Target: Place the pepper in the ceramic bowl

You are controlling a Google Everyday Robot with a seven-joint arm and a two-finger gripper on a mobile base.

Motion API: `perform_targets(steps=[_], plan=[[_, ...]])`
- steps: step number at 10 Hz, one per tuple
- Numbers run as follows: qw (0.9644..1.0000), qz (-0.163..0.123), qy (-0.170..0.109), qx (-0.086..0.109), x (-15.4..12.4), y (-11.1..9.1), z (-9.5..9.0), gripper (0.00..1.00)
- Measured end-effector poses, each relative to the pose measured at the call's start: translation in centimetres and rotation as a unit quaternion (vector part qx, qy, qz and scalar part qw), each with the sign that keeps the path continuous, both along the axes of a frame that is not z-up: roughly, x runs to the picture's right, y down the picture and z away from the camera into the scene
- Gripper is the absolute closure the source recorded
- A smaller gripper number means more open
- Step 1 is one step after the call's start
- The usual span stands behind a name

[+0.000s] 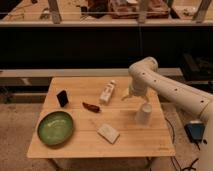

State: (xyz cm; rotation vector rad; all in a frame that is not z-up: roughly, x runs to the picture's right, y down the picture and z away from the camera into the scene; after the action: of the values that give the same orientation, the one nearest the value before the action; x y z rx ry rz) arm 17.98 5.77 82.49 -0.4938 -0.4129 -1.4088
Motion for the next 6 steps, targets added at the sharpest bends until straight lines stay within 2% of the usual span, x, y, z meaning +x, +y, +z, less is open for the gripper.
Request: perform_targets(steps=[3, 6], plan=[[1.0000, -0.001, 0.000, -0.001, -0.1, -0.1, 0.0, 0.20], [0.9994, -0.027, -0.020, -0.009, -4.1, -1.0, -0.3, 0.20]])
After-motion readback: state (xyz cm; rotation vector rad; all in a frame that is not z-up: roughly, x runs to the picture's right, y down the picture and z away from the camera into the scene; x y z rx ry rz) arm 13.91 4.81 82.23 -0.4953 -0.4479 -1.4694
